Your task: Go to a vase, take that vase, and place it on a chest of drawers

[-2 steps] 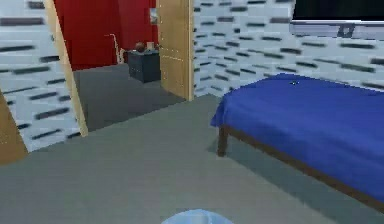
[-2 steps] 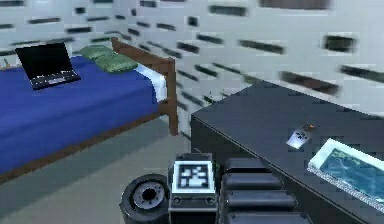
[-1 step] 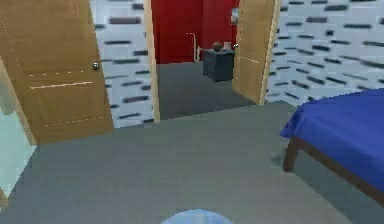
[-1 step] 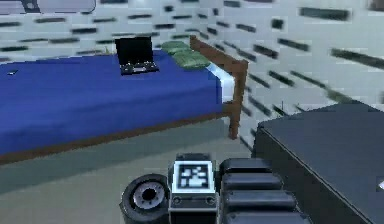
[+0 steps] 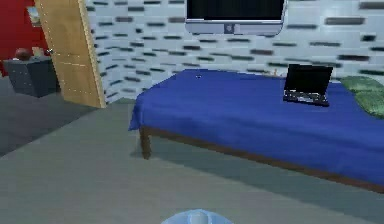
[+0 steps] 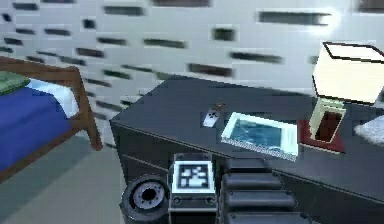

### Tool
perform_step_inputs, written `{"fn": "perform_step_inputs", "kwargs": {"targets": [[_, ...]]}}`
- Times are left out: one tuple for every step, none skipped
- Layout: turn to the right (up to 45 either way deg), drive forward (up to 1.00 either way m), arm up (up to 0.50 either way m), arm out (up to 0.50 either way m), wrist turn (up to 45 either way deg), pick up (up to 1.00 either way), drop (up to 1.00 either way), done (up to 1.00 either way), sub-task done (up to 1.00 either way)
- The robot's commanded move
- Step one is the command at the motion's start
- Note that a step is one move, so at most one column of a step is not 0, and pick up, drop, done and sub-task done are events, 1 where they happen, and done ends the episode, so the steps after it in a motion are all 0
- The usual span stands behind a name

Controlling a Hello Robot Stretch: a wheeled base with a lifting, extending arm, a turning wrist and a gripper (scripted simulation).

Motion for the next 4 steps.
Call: {"fn": "perform_step_inputs", "kwargs": {"targets": [[45.0, 0.0, 0.0, 0.0, 0.0, 0.0, 0.0, 0.0, 0.0], [45.0, 0.0, 0.0, 0.0, 0.0, 0.0, 0.0, 0.0, 0.0], [9.0, 0.0, 0.0, 0.0, 0.0, 0.0, 0.0, 0.0, 0.0], [-45.0, 0.0, 0.0, 0.0, 0.0, 0.0, 0.0, 0.0, 0.0]]}}
